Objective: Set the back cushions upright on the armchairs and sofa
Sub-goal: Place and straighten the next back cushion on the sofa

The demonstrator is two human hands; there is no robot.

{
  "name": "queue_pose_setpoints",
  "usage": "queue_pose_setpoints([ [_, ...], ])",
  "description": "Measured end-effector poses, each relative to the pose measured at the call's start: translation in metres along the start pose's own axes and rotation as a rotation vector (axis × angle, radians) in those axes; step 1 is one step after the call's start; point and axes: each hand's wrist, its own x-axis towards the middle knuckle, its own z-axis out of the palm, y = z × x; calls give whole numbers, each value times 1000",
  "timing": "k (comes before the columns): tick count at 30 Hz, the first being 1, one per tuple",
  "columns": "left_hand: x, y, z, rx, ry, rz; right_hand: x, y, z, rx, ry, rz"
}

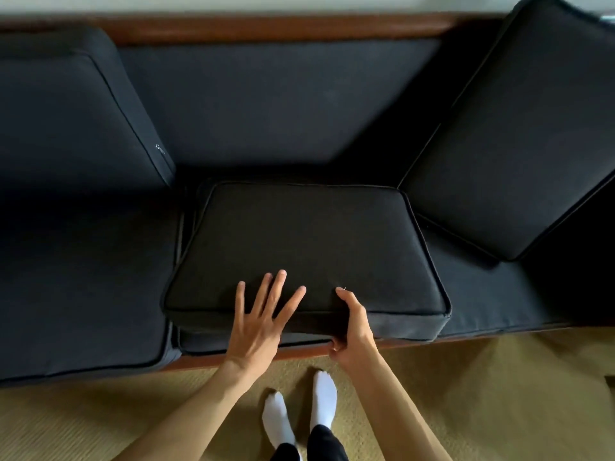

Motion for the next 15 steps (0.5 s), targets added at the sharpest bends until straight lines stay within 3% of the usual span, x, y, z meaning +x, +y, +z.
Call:
queue_pose_setpoints([
  [3, 28, -7, -29, 3, 5, -46, -29, -17, 1, -140, -68, -135],
  [5, 49, -14, -48, 5, 39, -57, -47, -21, -7, -435, -66, -361],
  [7, 67, -22, -66, 17, 49, -65, -55, -20, -18, -860, 72, -809],
  [9, 79, -30, -85, 39, 15, -68, -54, -21, -20, -1117, 256, -1383],
  [10, 84, -32, -91, 46, -3, -64, -47, -23, -17, -1221, 328, -1561],
  [11, 88, -33, -97, 50, -14, -54, -39, -28, -11, -1343, 394, -1638],
  [15, 100, -38, -111, 50, -4, -30, -21, -68, 11, -1711, 520, -1552],
])
